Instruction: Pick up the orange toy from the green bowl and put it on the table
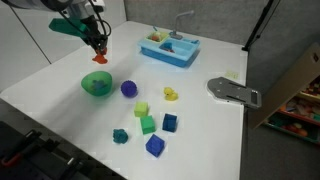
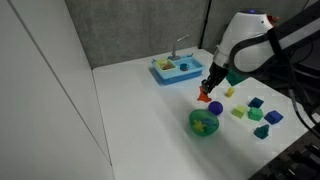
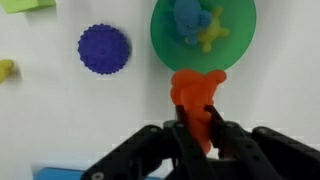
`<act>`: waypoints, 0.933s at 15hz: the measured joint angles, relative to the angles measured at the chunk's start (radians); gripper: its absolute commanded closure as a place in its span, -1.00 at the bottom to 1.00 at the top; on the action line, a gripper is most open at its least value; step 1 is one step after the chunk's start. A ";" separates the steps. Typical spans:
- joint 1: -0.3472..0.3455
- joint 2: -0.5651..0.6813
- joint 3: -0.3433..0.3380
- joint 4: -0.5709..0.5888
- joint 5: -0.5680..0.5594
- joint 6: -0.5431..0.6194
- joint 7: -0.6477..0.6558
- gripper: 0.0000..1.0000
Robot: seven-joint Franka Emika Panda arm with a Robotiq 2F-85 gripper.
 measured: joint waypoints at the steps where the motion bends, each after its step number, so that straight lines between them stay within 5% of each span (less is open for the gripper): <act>1: -0.005 -0.015 -0.014 0.000 -0.004 -0.003 0.000 0.83; 14: -0.123 -0.039 -0.169 0.056 -0.083 -0.058 0.000 0.84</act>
